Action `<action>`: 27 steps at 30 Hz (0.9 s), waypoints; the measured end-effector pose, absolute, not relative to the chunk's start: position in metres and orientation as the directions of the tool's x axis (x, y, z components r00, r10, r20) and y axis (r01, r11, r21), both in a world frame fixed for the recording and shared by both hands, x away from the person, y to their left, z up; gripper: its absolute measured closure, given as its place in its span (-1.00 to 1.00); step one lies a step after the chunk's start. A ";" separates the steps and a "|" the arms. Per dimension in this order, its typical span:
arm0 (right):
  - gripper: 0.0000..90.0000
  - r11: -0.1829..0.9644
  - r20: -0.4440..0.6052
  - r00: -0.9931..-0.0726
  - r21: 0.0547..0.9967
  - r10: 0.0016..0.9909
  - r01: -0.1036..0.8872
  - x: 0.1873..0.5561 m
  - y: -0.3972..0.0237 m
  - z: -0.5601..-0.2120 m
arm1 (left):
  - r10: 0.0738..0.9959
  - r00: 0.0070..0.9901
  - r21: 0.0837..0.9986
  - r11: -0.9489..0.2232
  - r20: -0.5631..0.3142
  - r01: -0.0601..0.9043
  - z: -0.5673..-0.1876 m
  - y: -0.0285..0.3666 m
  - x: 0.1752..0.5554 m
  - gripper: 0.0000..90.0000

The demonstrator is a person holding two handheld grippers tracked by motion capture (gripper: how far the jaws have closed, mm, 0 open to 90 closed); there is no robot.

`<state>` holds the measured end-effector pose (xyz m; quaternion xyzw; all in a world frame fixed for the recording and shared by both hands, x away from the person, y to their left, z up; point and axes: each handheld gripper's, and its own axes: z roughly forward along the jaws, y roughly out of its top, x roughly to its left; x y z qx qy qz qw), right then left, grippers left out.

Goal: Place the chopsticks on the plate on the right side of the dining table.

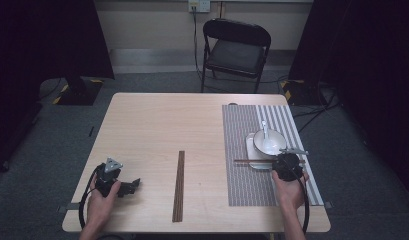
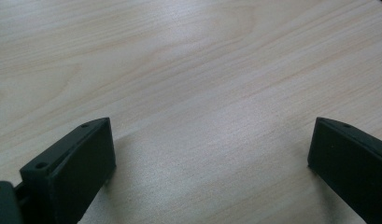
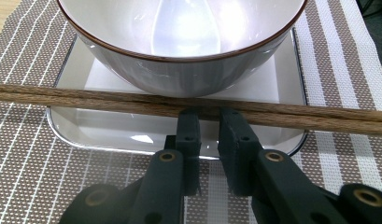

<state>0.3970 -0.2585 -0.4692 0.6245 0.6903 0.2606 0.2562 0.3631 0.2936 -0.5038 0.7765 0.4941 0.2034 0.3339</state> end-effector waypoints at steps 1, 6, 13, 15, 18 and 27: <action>0.74 0.082 -0.027 -0.087 0.679 0.996 0.730 0.397 -0.259 -0.469 | 0.903 0.429 0.720 -0.288 -0.014 0.631 -0.504 0.294 0.363 -1.00; 0.74 0.077 -0.028 -0.079 0.683 0.996 0.726 0.394 -0.263 -0.467 | 0.899 0.438 0.713 -0.305 -0.003 0.631 -0.503 0.295 0.363 -1.00; 0.74 0.055 -0.023 -0.054 0.684 0.998 0.728 0.394 -0.272 -0.466 | 0.902 0.433 0.717 -0.295 -0.010 0.631 -0.504 0.294 0.363 -1.00; 0.74 0.052 -0.025 -0.047 0.683 0.999 0.728 0.395 -0.273 -0.466 | 0.902 0.431 0.719 -0.292 -0.012 0.631 -0.504 0.294 0.363 -1.00; 0.74 0.048 -0.023 -0.044 0.683 0.999 0.728 0.394 -0.275 -0.466 | 0.901 0.433 0.717 -0.296 -0.010 0.631 -0.504 0.294 0.363 -1.00; 0.74 0.043 -0.019 -0.042 0.682 0.999 0.730 0.395 -0.277 -0.468 | 0.903 0.429 0.720 -0.289 -0.014 0.632 -0.504 0.294 0.363 -1.00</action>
